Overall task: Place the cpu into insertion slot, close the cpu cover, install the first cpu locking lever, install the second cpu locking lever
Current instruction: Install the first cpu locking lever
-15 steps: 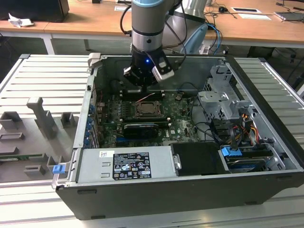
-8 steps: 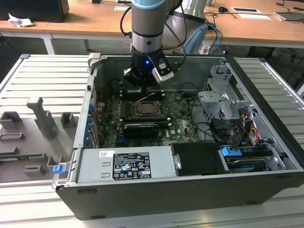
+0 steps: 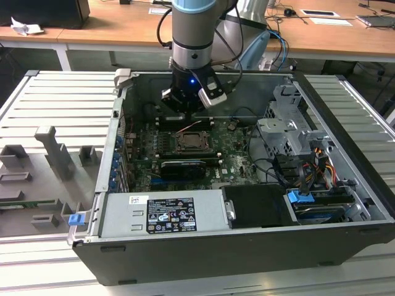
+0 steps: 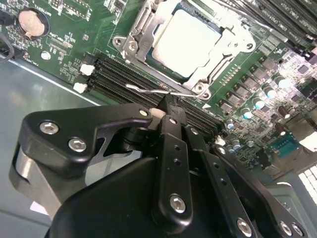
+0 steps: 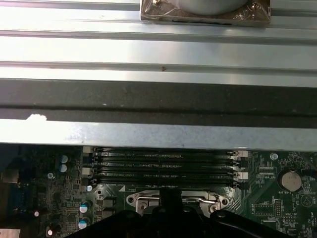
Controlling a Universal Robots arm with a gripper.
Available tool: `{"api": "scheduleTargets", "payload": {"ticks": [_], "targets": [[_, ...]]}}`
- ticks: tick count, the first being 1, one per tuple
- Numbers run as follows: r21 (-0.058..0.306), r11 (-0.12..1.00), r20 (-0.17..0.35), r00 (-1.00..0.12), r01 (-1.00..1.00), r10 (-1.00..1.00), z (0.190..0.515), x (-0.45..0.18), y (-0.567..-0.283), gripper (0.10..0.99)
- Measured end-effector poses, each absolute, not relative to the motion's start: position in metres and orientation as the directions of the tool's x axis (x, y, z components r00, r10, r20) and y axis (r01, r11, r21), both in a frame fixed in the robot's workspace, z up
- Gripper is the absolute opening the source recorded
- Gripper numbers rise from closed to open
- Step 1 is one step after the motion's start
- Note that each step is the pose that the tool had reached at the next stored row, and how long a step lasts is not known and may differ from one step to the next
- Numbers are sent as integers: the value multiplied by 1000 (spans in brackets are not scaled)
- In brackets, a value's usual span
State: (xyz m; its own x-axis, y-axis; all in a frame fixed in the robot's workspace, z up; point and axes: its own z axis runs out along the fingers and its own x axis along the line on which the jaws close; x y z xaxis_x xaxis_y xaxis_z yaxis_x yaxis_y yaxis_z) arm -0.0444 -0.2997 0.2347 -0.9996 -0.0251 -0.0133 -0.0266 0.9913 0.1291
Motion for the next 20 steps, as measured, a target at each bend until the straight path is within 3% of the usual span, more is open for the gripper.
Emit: {"api": "scheduleTargets", "payload": {"ticks": [20], "targets": [[132,990,-17,-998,-57,-56,229,-34,-298,106]]}}
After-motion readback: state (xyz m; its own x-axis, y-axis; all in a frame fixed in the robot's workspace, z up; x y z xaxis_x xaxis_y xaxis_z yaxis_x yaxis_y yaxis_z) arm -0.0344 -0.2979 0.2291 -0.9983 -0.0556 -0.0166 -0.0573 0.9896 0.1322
